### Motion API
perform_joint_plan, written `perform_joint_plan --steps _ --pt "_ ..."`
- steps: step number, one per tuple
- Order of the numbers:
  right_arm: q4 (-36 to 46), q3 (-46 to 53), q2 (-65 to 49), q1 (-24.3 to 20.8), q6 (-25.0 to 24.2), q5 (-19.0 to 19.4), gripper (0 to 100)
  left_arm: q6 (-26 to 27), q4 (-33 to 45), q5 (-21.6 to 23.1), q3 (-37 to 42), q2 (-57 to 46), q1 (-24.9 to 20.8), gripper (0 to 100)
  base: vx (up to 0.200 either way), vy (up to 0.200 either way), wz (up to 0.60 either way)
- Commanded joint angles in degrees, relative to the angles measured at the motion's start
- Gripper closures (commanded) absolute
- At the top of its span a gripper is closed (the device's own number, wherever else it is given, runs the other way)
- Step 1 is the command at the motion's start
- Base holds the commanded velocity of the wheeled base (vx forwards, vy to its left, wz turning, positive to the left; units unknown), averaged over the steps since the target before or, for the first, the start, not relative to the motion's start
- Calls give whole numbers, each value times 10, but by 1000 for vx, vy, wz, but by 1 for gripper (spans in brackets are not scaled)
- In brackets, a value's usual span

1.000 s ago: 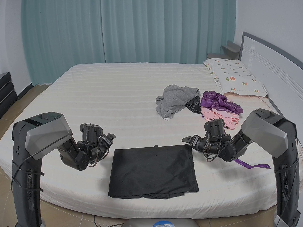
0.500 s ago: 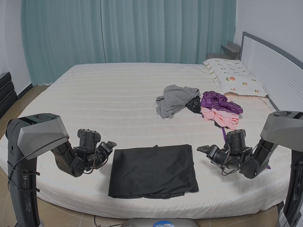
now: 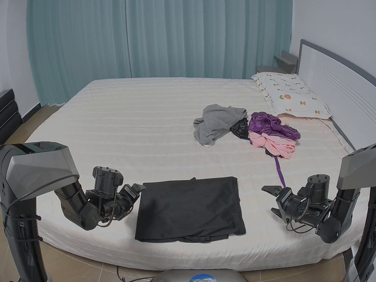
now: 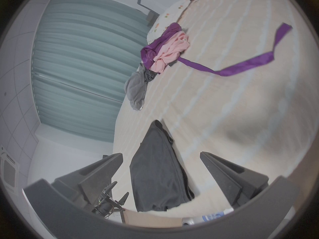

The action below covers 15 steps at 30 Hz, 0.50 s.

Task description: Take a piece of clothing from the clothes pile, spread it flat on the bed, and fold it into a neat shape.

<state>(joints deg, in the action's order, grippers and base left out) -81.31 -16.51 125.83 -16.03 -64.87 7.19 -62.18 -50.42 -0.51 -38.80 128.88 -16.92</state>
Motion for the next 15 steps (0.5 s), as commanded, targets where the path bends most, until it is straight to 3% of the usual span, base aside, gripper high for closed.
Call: perform_joint_plan --steps 1,9,15 --pt "-3 17 5 2 -11 5 0 -1 1 0 5 -10 2 0 0 0 0" --pt "-23 28 11 9 -18 6 0 -8 0 3 12 -13 -2 0 0 0 0" --pt "-75 43 42 7 -18 6 0 -19 -1 5 8 -19 -2 0 0 -200 0"
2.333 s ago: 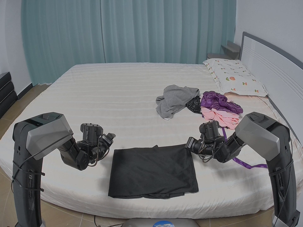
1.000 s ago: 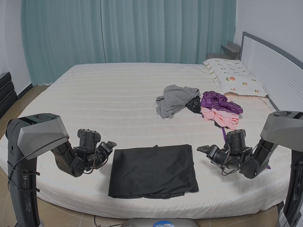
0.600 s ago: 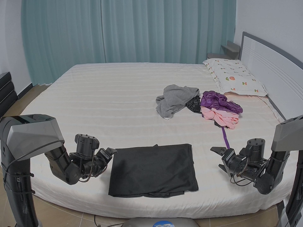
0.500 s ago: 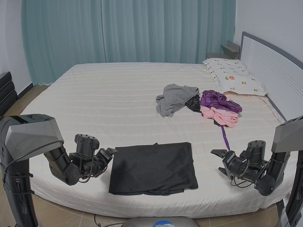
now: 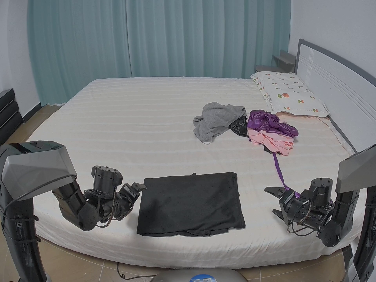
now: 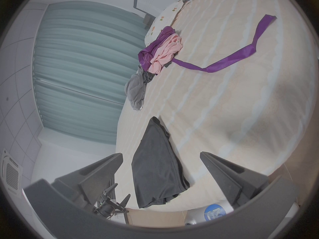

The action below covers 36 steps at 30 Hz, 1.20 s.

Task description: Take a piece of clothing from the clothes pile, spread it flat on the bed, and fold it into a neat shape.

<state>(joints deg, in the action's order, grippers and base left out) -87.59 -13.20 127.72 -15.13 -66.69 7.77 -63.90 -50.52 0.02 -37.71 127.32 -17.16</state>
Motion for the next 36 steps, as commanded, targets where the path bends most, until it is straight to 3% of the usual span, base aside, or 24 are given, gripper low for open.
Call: perform_joint_plan --steps 1,13,17,25,30,36 --pt "-18 13 25 -2 0 1 0 -1 0 0 -4 -3 0 0 0 -200 0" --pt "-21 15 37 -4 0 1 0 18 -1 -4 -36 15 21 0 0 -33 0" --pt "-21 17 42 -5 0 1 0 73 -3 -7 -43 42 27 0 0 0 0" --pt "-21 18 46 -10 2 -1 0 107 -69 -13 -46 81 19 0 0 0 0" --pt "-21 18 46 -11 2 0 0 165 -86 -17 -40 104 12 0 0 0 0" --pt "-21 18 46 -12 1 0 0 169 -101 -25 -40 112 2 0 0 0 0"
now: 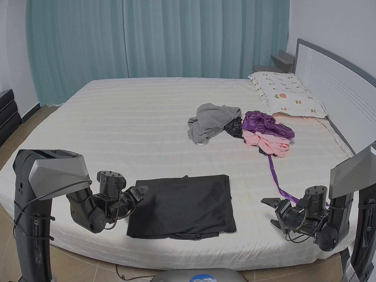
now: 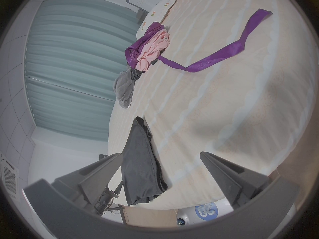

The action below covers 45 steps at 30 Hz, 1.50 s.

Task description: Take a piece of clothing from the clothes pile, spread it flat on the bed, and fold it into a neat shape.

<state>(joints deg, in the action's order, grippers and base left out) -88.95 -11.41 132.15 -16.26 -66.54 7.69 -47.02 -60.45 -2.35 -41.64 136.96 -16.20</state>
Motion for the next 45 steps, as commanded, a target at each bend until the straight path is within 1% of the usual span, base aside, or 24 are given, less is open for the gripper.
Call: perform_joint_plan --steps 1,8,13,18,19,23,27,38,45 --pt "-8 0 2 0 -1 0 0 0 -1 -3 0 16 -8 0 0 0 0" --pt "-8 0 2 0 -1 0 0 2 -1 -4 0 18 -11 0 0 0 0" --pt "-8 0 3 -1 -1 0 0 2 -1 -22 -2 25 -16 0 0 0 0" --pt "-8 0 3 -1 0 0 0 2 -1 -24 -2 27 -20 0 0 0 0" --pt "-8 0 3 -1 0 0 0 2 -1 -24 -2 27 -20 100 0 0 0" --pt "-8 0 3 -4 0 0 0 1 -1 -27 -7 28 -20 100 0 0 0" --pt "-8 0 3 -4 0 0 0 -1 -1 -41 -9 28 -20 100 0 0 0" --pt "-8 0 3 -4 -2 0 0 -6 -2 -50 -7 26 -19 100 0 0 0" --pt "-8 0 2 -4 -3 0 0 -28 -2 -56 -2 18 -14 100 0 0 0"
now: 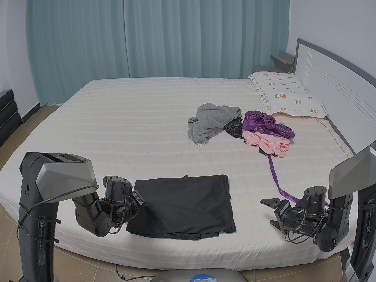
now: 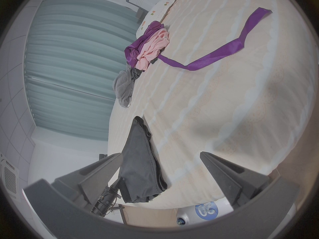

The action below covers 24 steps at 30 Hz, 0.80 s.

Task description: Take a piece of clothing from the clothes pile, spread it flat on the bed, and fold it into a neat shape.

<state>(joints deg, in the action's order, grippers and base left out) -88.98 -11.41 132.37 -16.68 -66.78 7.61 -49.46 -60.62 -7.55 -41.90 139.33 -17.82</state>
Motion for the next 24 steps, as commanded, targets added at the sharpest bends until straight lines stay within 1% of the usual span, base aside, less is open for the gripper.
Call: perform_joint_plan --steps 1,19,24 --pt "-8 0 0 0 0 0 0 -4 0 -4 2 -5 2 100 0 0 0" --pt "-8 0 1 0 0 0 0 -8 1 -6 5 -17 7 100 0 0 0" --pt "-8 0 1 0 0 0 0 -18 1 -6 4 -18 7 100 0 0 0"
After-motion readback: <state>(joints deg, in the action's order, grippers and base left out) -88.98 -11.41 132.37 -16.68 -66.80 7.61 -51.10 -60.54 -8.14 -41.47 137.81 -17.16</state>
